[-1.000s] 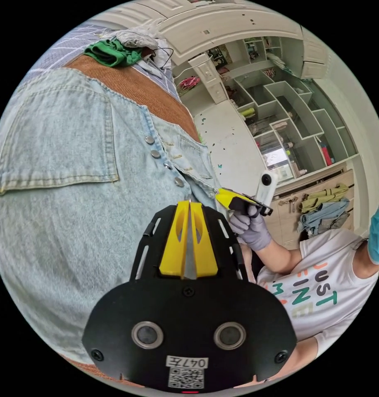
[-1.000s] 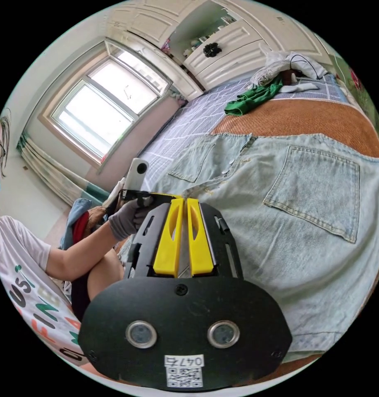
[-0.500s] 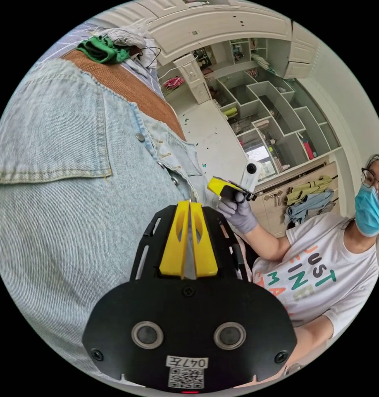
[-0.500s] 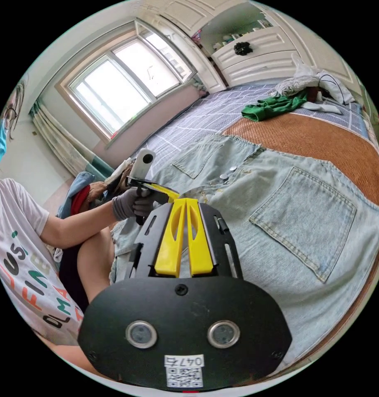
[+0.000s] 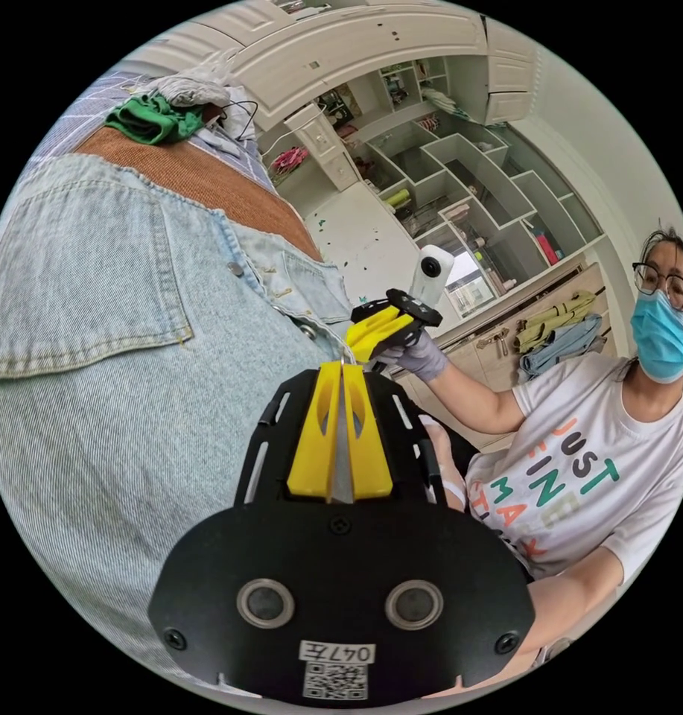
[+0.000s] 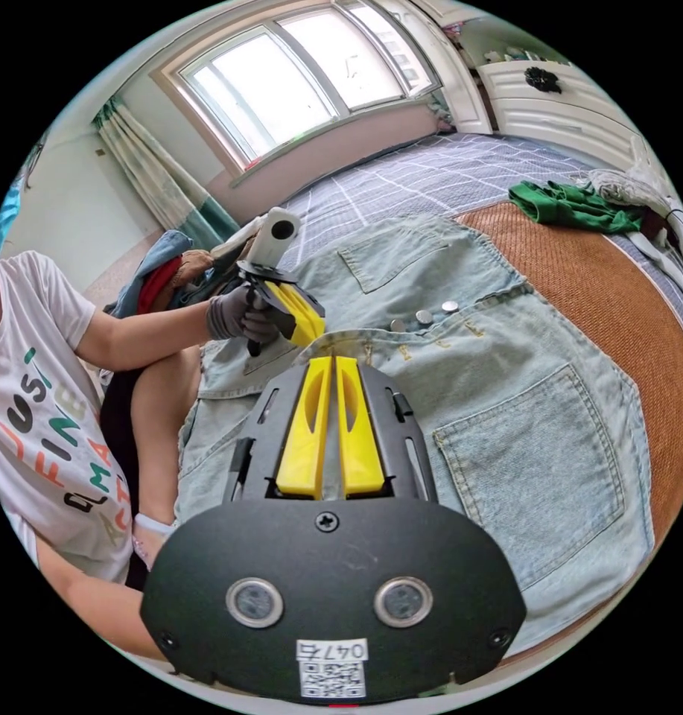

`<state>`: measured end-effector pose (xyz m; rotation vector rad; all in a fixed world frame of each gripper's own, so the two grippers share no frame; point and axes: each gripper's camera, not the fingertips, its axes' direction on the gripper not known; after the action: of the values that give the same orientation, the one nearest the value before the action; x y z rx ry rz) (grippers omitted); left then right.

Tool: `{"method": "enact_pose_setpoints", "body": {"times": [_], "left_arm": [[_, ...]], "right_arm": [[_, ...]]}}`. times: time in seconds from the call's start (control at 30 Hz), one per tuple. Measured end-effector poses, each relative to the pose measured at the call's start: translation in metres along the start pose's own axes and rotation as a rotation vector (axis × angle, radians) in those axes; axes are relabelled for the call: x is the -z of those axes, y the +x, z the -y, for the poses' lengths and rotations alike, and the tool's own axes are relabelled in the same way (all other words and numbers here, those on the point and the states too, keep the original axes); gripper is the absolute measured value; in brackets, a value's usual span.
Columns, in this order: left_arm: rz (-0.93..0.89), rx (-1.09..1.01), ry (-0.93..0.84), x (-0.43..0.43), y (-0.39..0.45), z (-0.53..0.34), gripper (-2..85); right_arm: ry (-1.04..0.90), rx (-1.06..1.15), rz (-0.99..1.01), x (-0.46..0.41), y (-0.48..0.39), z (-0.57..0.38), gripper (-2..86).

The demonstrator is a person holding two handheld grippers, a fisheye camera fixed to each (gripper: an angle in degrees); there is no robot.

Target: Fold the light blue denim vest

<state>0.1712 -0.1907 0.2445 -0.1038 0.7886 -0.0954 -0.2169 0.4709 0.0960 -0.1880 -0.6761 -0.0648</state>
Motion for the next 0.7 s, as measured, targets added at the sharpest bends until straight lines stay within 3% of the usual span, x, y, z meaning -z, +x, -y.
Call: {"method": "enact_pose_setpoints", "body": {"times": [0.7], "left_arm": [[-0.039,-0.03,-0.008,-0.018,0.028,0.015,-1.0]], "right_arm": [[0.012,0.084,0.213,-0.099,0.057,-0.001,-0.5]]}}
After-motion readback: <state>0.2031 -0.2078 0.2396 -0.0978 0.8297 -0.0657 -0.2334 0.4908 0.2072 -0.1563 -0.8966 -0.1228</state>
